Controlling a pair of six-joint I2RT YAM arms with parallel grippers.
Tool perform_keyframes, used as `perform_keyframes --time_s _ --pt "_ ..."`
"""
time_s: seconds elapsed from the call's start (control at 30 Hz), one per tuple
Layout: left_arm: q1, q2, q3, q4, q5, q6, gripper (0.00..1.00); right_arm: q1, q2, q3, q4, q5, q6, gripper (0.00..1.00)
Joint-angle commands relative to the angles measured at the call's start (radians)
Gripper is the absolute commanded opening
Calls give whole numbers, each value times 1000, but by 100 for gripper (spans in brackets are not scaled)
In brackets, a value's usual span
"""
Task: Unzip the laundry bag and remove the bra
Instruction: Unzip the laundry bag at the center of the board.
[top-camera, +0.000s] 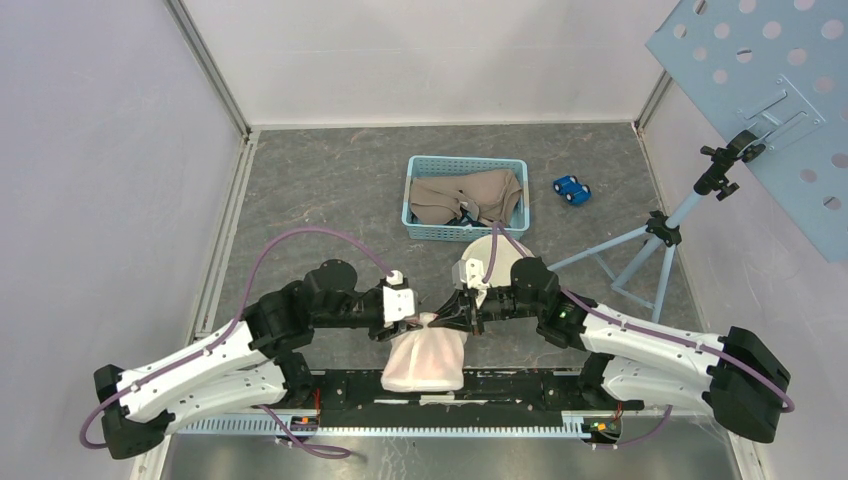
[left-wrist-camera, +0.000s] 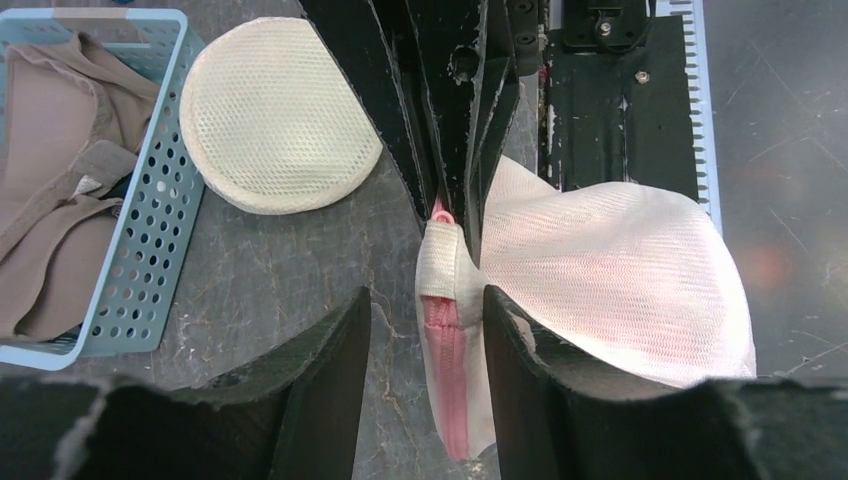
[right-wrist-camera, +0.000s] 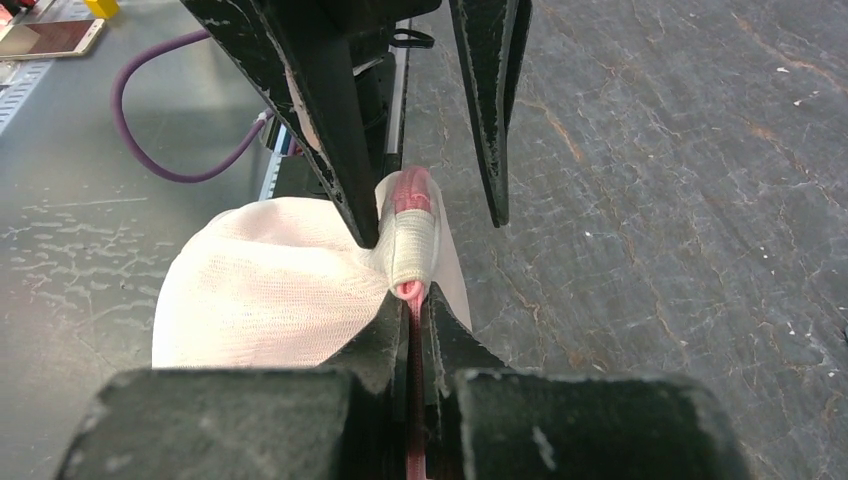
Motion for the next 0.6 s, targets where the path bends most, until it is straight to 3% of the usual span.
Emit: perform_keyframes --time_s 0.0,0.27,0.37,0.47,0.5,0.57 --pt "-19 1 49 12 -39 58 49 -4 1 18 54 -20 28 0" --pt "-38 11 54 2 -41 68 25 -4 4 15 61 -24 39 0" --pt "-40 8 55 2 -30 67 3 -5 5 15 64 -27 39 0" --pt "-41 21 58 1 -23 46 2 -4 9 15 63 -27 38 0" --pt "-41 24 58 3 -17 40 8 -5 8 15 64 -27 39 0" --pt "-42 26 53 16 -17 26 34 -4 8 13 66 -30 40 0"
